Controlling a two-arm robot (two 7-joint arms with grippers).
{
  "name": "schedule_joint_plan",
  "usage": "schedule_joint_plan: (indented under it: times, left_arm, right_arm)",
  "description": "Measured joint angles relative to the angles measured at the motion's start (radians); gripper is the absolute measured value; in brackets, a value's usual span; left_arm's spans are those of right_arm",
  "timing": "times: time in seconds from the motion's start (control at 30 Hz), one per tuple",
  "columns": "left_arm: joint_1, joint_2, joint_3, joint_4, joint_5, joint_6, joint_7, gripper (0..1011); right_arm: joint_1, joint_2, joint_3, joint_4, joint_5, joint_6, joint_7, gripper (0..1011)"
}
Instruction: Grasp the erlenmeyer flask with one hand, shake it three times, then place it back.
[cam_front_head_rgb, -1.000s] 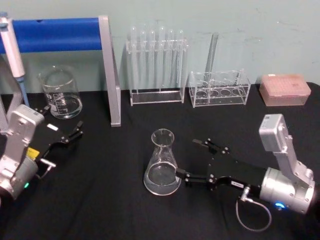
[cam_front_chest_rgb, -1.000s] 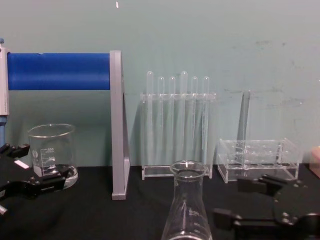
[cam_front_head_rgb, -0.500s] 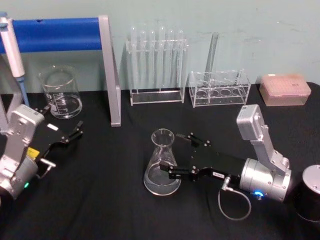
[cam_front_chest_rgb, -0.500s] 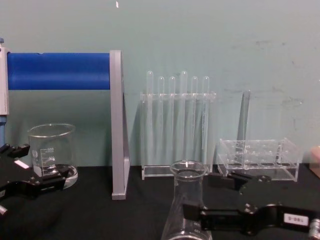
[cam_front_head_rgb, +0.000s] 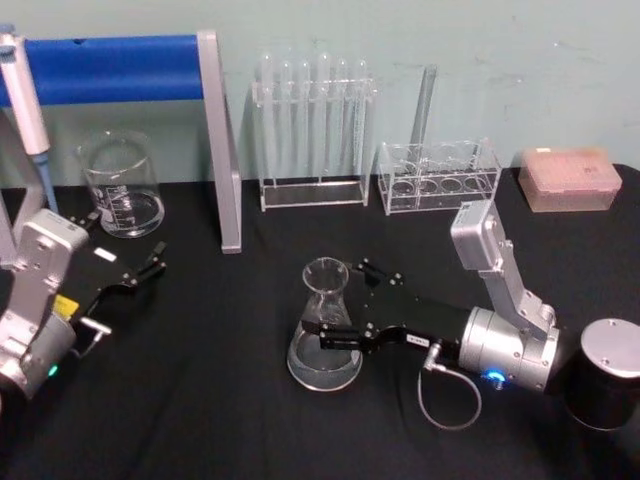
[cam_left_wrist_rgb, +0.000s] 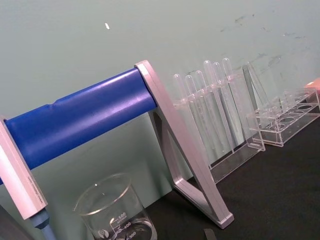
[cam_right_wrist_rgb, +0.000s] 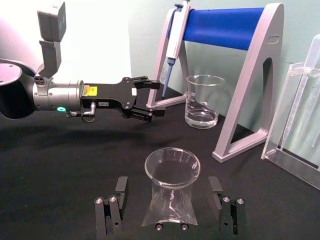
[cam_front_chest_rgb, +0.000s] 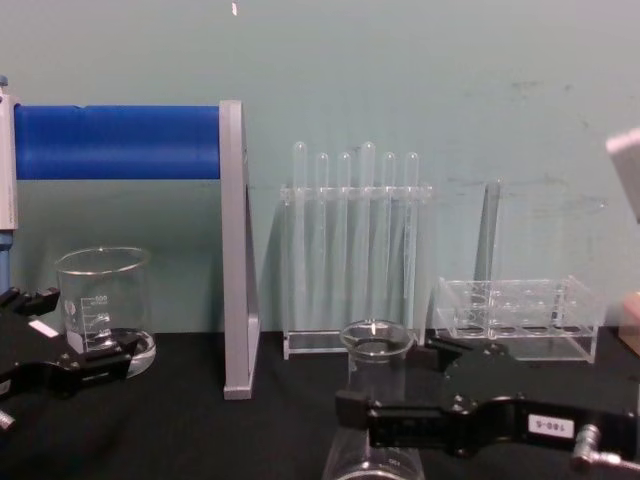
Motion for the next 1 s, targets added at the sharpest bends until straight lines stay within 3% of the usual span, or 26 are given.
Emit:
schedule_joint_plan:
  times: [1.0]
  left_arm:
    - [0.000,0.000,0.000,0.000,0.000,0.000,0.000,1001]
  right_arm:
    - [0.013,-0.010,-0.009,0.014,-0.003,0.003,-0.009,1000]
